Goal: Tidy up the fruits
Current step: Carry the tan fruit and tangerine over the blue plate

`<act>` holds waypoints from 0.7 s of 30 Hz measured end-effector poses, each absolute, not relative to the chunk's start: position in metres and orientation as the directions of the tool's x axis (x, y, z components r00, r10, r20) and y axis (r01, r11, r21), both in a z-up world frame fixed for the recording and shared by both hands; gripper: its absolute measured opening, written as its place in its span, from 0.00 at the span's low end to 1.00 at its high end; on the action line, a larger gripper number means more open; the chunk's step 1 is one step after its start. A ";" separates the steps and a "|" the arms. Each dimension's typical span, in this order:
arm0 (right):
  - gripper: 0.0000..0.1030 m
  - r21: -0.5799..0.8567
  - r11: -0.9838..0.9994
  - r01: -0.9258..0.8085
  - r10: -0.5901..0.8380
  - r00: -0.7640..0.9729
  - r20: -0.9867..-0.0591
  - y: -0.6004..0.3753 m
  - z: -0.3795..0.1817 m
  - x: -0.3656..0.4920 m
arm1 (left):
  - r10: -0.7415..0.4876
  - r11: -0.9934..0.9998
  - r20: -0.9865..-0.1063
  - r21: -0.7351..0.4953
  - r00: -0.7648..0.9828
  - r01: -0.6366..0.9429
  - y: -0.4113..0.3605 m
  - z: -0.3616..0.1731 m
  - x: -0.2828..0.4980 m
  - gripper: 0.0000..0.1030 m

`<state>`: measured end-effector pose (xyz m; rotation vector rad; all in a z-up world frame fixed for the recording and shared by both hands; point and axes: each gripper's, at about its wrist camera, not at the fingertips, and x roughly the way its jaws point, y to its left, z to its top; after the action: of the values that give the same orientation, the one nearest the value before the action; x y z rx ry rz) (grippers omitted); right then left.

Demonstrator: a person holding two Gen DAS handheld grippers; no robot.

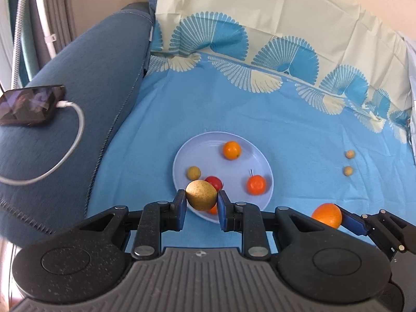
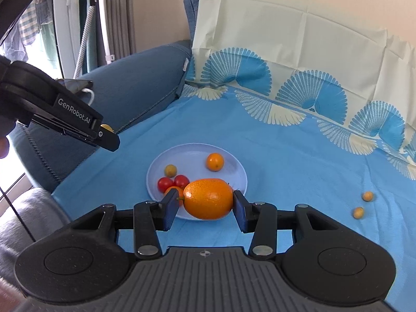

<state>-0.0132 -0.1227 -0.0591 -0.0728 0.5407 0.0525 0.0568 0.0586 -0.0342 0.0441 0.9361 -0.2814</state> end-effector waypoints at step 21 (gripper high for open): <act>0.45 -0.044 0.994 -0.104 0.056 0.793 -0.607 -0.133 -0.115 0.111 | -0.162 0.959 -0.885 -0.037 0.437 0.281 0.013 -0.125 0.165 0.27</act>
<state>0.1112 -0.1328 -0.1150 -0.0765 0.6503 0.0863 0.1649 0.0127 -0.1255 0.1222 1.0848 -0.2761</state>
